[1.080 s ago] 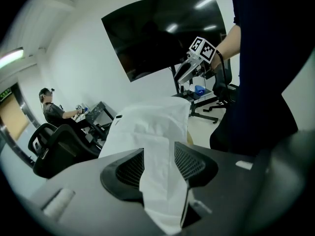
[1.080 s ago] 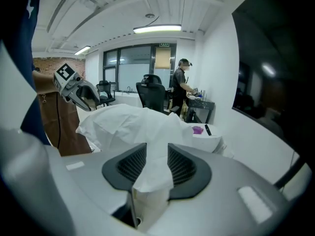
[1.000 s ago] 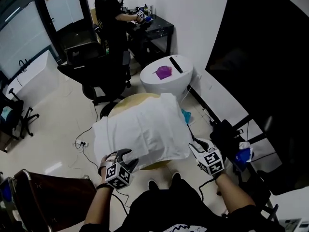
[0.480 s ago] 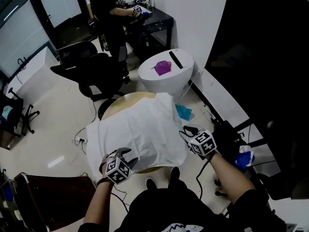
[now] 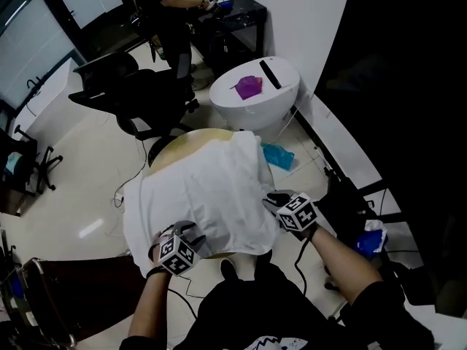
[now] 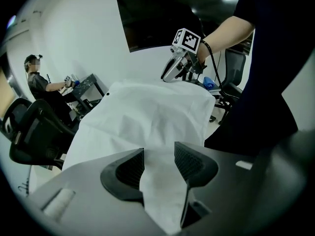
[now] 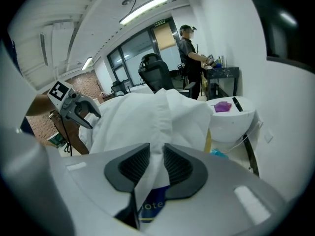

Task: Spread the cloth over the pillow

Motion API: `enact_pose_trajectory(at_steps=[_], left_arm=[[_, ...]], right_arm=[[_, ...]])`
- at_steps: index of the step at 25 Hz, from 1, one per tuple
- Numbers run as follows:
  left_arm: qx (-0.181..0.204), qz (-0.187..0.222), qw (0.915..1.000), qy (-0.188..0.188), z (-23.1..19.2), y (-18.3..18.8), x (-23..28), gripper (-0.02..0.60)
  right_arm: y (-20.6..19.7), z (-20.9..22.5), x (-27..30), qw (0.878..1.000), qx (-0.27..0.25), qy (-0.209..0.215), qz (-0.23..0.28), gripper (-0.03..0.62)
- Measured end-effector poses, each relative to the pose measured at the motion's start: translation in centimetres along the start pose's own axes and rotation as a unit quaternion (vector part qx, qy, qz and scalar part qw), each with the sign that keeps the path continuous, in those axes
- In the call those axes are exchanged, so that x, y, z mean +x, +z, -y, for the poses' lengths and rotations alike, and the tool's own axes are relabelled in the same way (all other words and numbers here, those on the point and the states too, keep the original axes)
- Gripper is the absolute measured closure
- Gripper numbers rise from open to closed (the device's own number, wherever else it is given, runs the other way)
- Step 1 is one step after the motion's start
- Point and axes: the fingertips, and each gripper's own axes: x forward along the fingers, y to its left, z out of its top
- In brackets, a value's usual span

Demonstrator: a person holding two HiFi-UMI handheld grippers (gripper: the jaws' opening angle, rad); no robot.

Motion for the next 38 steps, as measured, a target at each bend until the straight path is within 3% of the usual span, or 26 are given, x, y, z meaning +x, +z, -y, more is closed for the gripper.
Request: enact_pose_trajectory(at_steps=[6,16,24,38], left_arm=[[-0.008,-0.008,0.9999,0.000,0.2,-0.3,0.7,0.398],[0.007,-0.021,0.9997,0.003,0.0,-0.6,0.9,0.399],[0.017,-0.020,0.9996,0.003,0.3,-0.6,0.9,0.397],[0.020,-0.030,0.9994,-0.003,1.0,-1.0,1.6,0.398]], right_arm=[[-0.4,-0.3,-0.4,1.000,0.017,0.001,0.010,0.576],[-0.8,1.3,-5.6,0.996,0.024,-0.069,0.045,0.578],[-6.1,4.6,-9.4,0.987,0.073,-0.138,0.034,0.577],[-12.7,6.1,-5.2,0.983,0.107,-0.147,-0.002,0.577]])
